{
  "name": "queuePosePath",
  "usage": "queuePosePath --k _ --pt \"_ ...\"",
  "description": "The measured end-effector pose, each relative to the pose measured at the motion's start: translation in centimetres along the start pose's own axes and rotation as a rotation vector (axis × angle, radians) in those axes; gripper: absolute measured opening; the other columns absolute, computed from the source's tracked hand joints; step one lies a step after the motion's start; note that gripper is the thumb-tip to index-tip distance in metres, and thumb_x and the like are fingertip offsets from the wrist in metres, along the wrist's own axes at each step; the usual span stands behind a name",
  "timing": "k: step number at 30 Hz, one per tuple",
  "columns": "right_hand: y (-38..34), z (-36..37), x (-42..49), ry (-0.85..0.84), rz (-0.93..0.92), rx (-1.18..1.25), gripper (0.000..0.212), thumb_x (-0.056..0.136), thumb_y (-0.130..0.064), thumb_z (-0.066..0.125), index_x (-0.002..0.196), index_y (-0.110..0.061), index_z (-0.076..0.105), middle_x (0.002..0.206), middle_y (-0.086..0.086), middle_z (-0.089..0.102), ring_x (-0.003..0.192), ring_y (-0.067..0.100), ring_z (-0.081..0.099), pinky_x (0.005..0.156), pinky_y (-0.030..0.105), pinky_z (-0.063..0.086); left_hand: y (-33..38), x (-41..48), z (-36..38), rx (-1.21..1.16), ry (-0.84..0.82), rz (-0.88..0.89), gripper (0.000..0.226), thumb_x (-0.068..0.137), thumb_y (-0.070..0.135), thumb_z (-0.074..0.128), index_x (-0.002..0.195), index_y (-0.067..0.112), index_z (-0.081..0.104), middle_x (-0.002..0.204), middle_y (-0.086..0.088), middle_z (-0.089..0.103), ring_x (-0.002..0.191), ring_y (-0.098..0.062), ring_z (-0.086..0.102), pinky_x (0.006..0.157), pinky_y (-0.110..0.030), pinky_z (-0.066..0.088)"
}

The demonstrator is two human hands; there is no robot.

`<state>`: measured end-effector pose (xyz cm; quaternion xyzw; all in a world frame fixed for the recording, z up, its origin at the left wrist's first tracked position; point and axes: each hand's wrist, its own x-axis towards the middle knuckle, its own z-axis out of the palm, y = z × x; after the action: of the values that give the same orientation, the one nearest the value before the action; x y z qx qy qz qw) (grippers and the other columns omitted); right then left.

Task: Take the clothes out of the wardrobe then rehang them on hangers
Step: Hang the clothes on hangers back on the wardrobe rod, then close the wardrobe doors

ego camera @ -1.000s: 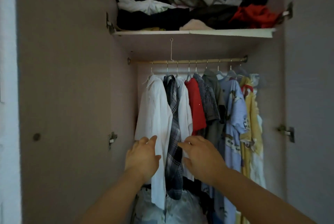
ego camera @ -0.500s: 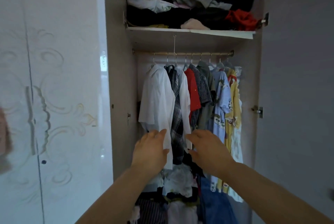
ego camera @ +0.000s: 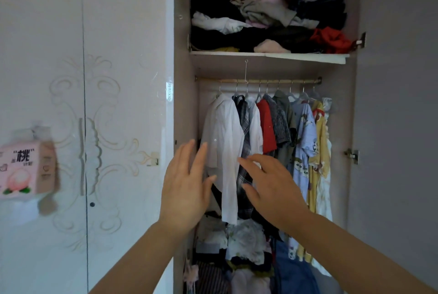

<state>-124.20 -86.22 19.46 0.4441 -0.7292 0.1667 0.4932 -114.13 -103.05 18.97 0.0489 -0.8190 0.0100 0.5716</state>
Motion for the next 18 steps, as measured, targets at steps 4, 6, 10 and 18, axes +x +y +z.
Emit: queuePosePath --k 4,6,10,18 --pt "-2.1 -0.7 1.6 0.044 -0.032 -0.028 0.045 0.082 -0.03 0.053 0.124 -0.013 0.058 0.116 0.007 0.06 0.107 0.025 0.057 0.091 0.036 0.047 -2.5 1.1 0.6 -0.059 0.0 -0.095 0.079 0.08 0.025 0.07 0.142 0.001 0.027 0.143 -0.029 0.033 0.13 -0.044 0.037 0.102 -0.048 0.032" --pt "-3.1 -0.7 2.6 0.068 -0.023 -0.057 0.045 0.085 -0.032 0.047 0.125 -0.014 0.057 0.118 0.007 0.06 0.109 0.025 0.056 0.093 0.035 0.045 -3.7 2.1 1.3 -0.124 -0.017 -0.13 0.081 0.083 0.028 0.067 0.144 -0.002 0.023 0.147 -0.03 0.025 0.135 -0.043 0.029 0.106 -0.045 0.027" --pt "-4.8 0.7 5.2 0.09 0.013 -0.126 0.049 0.082 -0.025 0.062 0.13 -0.015 0.054 0.125 0.009 0.057 0.115 0.025 0.053 0.098 0.035 0.04 -5.8 3.5 2.8 -0.244 -0.091 -0.148 0.079 0.093 0.043 0.047 0.146 -0.001 0.009 0.151 -0.026 0.015 0.139 -0.041 0.019 0.112 -0.043 0.017" --pt "-9.2 3.7 10.0 0.125 0.063 -0.194 0.047 0.09 -0.029 0.051 0.136 -0.019 0.046 0.133 0.007 0.051 0.121 0.024 0.048 0.102 0.033 0.036 -10.6 3.1 6.6 -0.298 0.091 0.168 0.069 0.099 0.051 0.013 0.144 -0.001 0.015 0.151 -0.021 0.019 0.139 -0.033 0.021 0.113 -0.046 0.026"
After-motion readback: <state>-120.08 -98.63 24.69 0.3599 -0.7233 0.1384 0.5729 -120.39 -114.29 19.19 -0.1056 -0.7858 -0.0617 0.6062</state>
